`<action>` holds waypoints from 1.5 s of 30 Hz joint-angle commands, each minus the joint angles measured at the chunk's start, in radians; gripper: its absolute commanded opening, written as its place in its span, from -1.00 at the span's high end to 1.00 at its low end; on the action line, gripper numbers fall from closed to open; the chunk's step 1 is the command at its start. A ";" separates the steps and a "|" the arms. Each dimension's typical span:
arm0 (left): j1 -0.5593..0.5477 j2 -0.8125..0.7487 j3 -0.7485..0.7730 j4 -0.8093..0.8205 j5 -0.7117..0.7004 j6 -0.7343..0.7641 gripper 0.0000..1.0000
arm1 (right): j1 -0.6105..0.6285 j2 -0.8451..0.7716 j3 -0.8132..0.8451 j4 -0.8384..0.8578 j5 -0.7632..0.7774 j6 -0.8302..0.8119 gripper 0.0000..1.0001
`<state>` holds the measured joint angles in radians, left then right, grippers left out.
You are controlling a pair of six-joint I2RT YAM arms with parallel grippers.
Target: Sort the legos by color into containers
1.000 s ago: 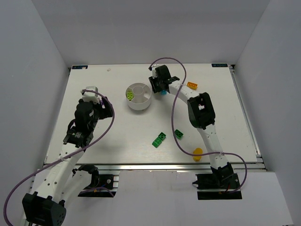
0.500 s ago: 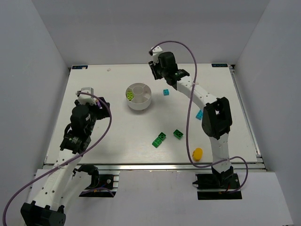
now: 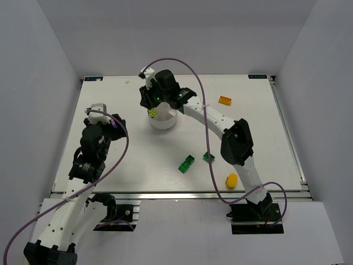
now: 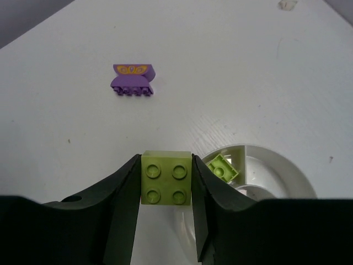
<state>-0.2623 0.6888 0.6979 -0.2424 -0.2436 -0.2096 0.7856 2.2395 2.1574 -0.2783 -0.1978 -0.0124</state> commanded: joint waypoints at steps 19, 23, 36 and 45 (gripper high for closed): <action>-0.003 -0.015 -0.001 -0.005 0.007 0.001 -0.71 | 0.049 0.097 -0.044 0.050 0.193 -0.123 0.67; -0.003 -0.015 -0.001 -0.003 0.010 0.003 -0.71 | 0.060 0.092 -0.048 0.059 0.276 -0.152 0.58; -0.003 -0.017 -0.003 -0.003 0.012 0.001 -0.71 | 0.066 0.091 -0.070 0.065 0.331 -0.184 0.06; -0.003 -0.015 -0.003 -0.003 0.012 0.003 -0.71 | 0.070 0.063 -0.065 0.065 0.316 -0.179 -0.09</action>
<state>-0.2623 0.6823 0.6979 -0.2474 -0.2428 -0.2096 0.8513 2.3337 2.0903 -0.2504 0.1066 -0.1875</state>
